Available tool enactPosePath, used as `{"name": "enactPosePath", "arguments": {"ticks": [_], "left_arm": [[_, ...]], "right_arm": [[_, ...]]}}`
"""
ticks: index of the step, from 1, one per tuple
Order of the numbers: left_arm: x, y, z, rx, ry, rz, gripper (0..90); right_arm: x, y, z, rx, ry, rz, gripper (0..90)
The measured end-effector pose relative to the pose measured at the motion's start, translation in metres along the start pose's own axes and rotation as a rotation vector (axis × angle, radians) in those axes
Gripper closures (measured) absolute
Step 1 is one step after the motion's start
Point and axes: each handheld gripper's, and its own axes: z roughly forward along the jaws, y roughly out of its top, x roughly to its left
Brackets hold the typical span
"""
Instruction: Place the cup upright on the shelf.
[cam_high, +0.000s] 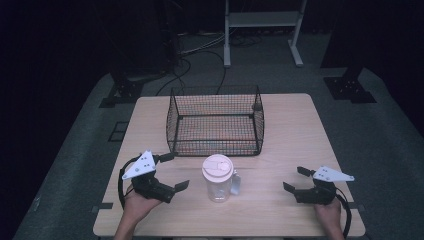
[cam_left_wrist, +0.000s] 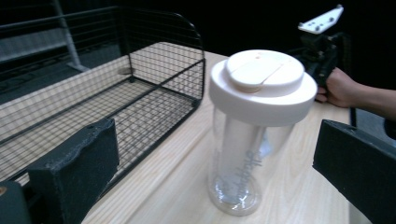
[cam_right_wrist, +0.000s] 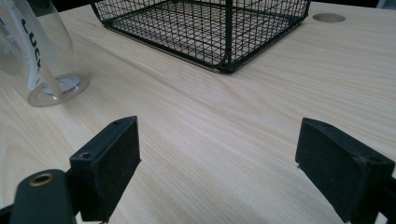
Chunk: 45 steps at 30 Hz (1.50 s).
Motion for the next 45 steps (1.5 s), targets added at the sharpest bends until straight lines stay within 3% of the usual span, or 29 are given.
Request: {"name": "enactPosePath", "arguments": {"ticks": [5, 28, 38, 45], "left_arm": [[-0.005, 0.007, 0.008, 0.017, -0.033, 0.024, 0.0], [-0.015, 0.025, 0.039, 0.107, -0.102, 0.087, 0.0], [-0.01, 0.021, 0.052, 0.159, -0.152, 0.057, 0.0], [-0.009, 0.021, 0.062, 0.192, -0.186, 0.058, 0.0]], "right_arm": [[0.0, 0.0, 0.0, -0.002, 0.0, 0.001, 12.9], [0.0, 0.0, -0.001, -0.005, 0.009, -0.002, 12.8], [0.001, 0.0, -0.001, -0.007, 0.013, -0.004, 12.8], [0.001, 0.0, -0.001, -0.007, 0.014, -0.005, 12.8]]}}
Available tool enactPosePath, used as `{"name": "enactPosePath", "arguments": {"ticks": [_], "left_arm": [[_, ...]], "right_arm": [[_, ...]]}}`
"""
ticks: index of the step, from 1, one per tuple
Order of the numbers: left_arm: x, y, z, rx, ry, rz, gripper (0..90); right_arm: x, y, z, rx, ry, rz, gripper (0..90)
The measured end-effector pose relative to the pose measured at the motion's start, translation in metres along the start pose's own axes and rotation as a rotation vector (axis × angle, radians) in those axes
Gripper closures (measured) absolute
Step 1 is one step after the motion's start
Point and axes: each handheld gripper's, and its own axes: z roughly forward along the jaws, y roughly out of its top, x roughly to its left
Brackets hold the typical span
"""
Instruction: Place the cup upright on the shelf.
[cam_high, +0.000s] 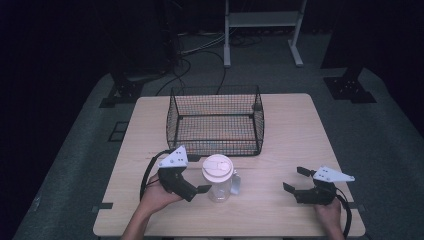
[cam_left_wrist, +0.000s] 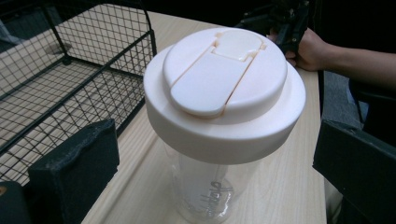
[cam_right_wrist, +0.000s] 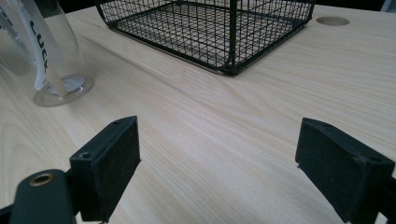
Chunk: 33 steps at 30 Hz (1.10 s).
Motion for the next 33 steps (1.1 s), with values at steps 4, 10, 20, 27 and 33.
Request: {"name": "enactPosePath", "arguments": {"ticks": [4, 10, 20, 27, 33], "left_arm": [[0.001, 0.003, 0.006, 0.011, -0.018, 0.003, 0.0], [0.003, 0.005, 0.014, 0.027, -0.031, 0.0, 0.0], [0.005, 0.01, 0.029, 0.059, -0.053, 0.013, 0.0], [0.006, 0.011, 0.037, 0.075, -0.059, 0.018, 0.0], [0.007, 0.012, 0.042, 0.088, -0.067, 0.016, 0.0]], "right_arm": [[0.0, 0.0, 0.0, 0.0, 0.0, -0.001, 12.9], [0.0, 0.0, 0.0, -0.002, 0.003, -0.001, 12.9], [0.0, 0.0, 0.0, -0.004, 0.005, -0.003, 12.8], [0.0, 0.0, 0.0, -0.005, 0.006, -0.004, 12.9], [0.0, 0.0, 0.0, -0.005, 0.006, -0.003, 12.9]]}}
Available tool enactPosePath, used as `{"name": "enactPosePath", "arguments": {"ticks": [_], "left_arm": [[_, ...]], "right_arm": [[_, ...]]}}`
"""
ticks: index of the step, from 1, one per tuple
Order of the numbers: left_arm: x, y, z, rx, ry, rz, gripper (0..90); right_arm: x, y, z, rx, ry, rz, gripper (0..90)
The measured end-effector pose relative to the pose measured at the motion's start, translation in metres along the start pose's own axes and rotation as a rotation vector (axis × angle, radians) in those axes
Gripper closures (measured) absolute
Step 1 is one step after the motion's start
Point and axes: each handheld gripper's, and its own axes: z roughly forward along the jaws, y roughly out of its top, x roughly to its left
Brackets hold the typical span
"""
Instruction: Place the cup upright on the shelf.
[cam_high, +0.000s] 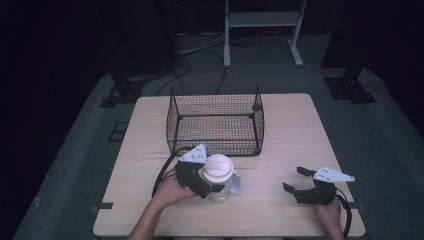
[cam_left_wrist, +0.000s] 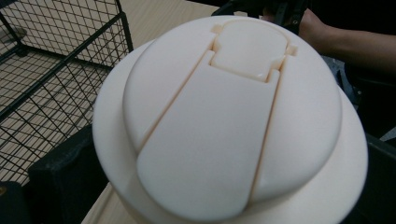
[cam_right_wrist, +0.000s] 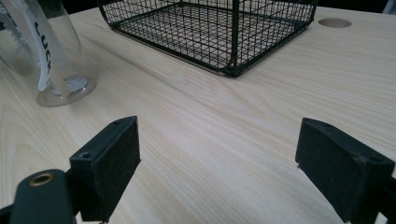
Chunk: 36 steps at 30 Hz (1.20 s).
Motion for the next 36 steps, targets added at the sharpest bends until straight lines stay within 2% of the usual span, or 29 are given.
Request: {"name": "enactPosePath", "arguments": {"ticks": [7, 8, 14, 27, 31, 36], "left_arm": [[0.001, 0.002, 0.003, 0.012, 0.0, 0.005, 0.0], [0.0, 0.002, 0.002, 0.01, -0.008, 0.012, 4.3], [0.001, 0.003, 0.002, 0.014, -0.012, 0.012, 4.8], [0.0, 0.006, 0.002, 0.031, -0.008, -0.002, 5.2], [-0.001, 0.01, 0.0, 0.021, -0.002, -0.002, 5.3], [-0.001, 0.016, -0.003, 0.037, 0.021, 0.006, 5.3]], "right_arm": [[0.0, 0.0, 0.0, 0.0, 0.0, -0.001, 12.9], [0.0, 0.0, 0.0, 0.0, 0.0, 0.0, 12.9], [0.0, 0.0, 0.0, 0.0, 0.0, -0.001, 12.9], [0.0, 0.0, 0.0, -0.003, -0.001, 0.001, 12.8], [0.0, 0.0, 0.0, -0.003, -0.001, 0.001, 12.9], [0.0, 0.0, 0.0, -0.003, -0.001, 0.003, 12.9]]}}
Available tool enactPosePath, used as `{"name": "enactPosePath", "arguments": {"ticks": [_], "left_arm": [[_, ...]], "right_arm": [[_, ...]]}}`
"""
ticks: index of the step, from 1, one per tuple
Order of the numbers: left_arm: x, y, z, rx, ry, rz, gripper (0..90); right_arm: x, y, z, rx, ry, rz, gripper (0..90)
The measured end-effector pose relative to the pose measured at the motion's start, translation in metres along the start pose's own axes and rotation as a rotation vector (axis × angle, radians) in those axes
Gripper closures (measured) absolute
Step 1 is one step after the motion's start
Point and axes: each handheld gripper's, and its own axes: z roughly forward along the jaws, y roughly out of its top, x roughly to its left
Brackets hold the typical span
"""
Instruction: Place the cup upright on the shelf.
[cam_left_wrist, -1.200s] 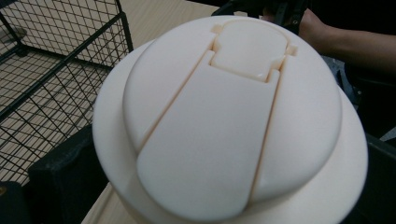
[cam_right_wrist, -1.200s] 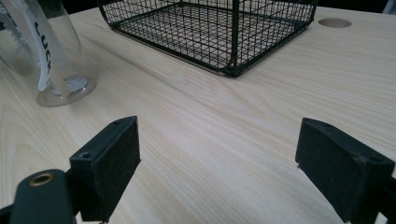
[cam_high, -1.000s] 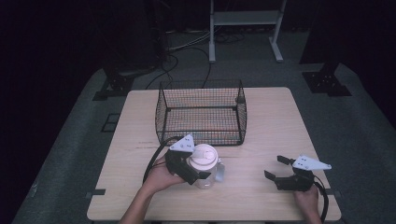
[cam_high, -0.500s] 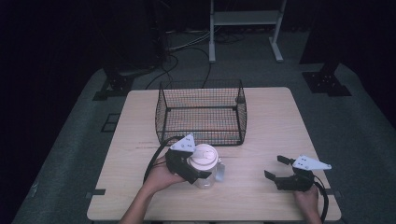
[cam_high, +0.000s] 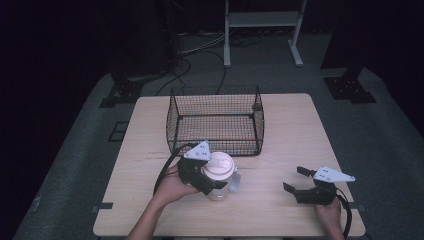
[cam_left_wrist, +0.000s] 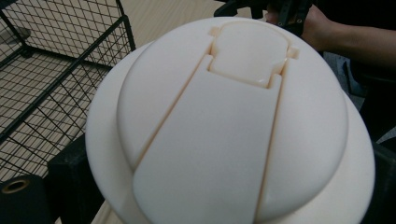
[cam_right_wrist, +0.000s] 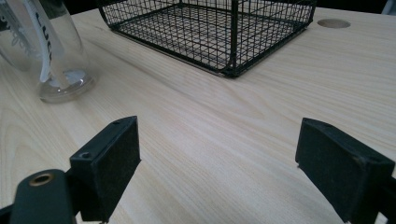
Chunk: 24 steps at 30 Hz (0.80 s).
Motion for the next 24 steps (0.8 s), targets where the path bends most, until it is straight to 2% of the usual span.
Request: {"name": "enactPosePath", "arguments": {"ticks": [7, 12, 24], "left_arm": [[0.002, 0.011, -0.006, 0.013, 0.048, 0.004, 5.3], [0.003, 0.022, -0.01, 0.012, 0.066, 0.007, 5.3], [0.006, 0.061, -0.031, -0.006, 0.11, 0.031, 5.3]], "right_arm": [[0.0, 0.0, 0.0, -0.001, -0.001, -0.001, 12.8], [-0.001, 0.0, 0.0, -0.002, -0.002, 0.0, 12.9], [-0.001, 0.0, 0.0, -0.004, -0.003, -0.001, 12.9]]}}
